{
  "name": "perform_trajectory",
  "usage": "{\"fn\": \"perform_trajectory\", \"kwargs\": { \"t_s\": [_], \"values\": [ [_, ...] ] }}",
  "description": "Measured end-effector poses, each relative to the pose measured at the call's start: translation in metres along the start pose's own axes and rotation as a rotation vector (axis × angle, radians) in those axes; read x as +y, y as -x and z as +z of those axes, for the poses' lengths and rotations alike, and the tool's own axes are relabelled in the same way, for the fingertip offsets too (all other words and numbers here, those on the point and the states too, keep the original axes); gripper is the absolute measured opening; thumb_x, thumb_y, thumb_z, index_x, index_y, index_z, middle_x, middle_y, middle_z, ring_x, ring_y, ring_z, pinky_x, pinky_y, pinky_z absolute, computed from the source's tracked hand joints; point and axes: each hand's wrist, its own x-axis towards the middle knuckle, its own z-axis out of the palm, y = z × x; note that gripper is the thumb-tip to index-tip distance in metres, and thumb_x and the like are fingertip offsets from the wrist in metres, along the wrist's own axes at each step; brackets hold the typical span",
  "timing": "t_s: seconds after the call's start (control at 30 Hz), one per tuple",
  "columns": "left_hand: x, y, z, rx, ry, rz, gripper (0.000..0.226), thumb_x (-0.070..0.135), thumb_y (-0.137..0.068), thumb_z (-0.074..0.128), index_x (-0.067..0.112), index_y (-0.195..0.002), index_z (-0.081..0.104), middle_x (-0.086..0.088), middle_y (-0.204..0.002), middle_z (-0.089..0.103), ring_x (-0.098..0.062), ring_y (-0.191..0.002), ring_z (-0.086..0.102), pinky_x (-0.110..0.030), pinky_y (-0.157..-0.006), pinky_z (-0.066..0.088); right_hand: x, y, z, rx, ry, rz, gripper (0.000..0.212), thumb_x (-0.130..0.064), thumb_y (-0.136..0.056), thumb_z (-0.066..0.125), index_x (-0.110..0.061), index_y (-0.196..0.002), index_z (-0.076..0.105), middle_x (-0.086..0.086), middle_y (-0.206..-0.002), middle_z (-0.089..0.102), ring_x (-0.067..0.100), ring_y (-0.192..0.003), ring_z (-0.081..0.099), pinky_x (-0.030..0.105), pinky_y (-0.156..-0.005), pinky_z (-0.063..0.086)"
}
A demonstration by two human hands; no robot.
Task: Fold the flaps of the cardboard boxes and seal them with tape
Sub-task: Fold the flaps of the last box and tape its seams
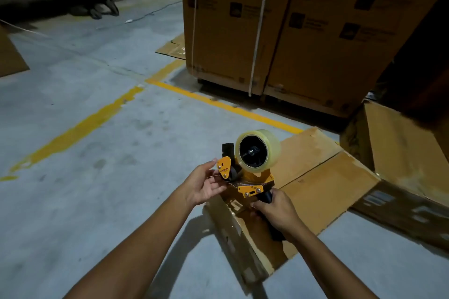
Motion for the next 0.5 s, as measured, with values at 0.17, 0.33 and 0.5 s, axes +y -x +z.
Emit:
{"fn": "perform_trajectory", "kwargs": {
  "t_s": [0.17, 0.33, 0.5],
  "values": [
    [0.01, -0.006, -0.018, -0.003, -0.053, -0.032, 0.028, 0.028, -0.094, 0.064, 0.002, -0.106, 0.061, -0.015, -0.089, 0.072, -0.027, -0.084, 0.073, -0.037, -0.071, 0.063, -0.007, -0.009, 0.015, -0.008, 0.025, -0.008, 0.01, -0.004, -0.093, 0.067, -0.005, -0.098, 0.059, 0.012, -0.076, 0.075, 0.028, -0.068, 0.074, 0.044, -0.07, 0.063],
    [0.023, -0.015, -0.029, 0.042, -0.126, -0.059, 0.016, 0.016, -0.099, 0.055, 0.002, -0.103, 0.063, -0.015, -0.084, 0.073, -0.024, -0.071, 0.074, -0.035, -0.063, 0.063, -0.008, -0.017, 0.027, 0.015, 0.117, -0.004, 0.012, -0.01, -0.093, 0.068, -0.007, -0.098, 0.058, 0.012, -0.075, 0.074, 0.026, -0.065, 0.073, 0.048, -0.072, 0.061],
    [0.027, -0.029, -0.035, 0.203, -0.275, 0.066, 0.018, 0.008, -0.099, 0.051, -0.004, -0.1, 0.066, -0.015, -0.085, 0.074, -0.02, -0.062, 0.073, -0.026, -0.055, 0.06, -0.007, -0.029, 0.037, 0.076, 0.183, -0.011, 0.02, -0.025, -0.085, 0.071, -0.012, -0.093, 0.058, 0.013, -0.077, 0.072, 0.03, -0.069, 0.07, 0.053, -0.071, 0.058]
  ]
}}
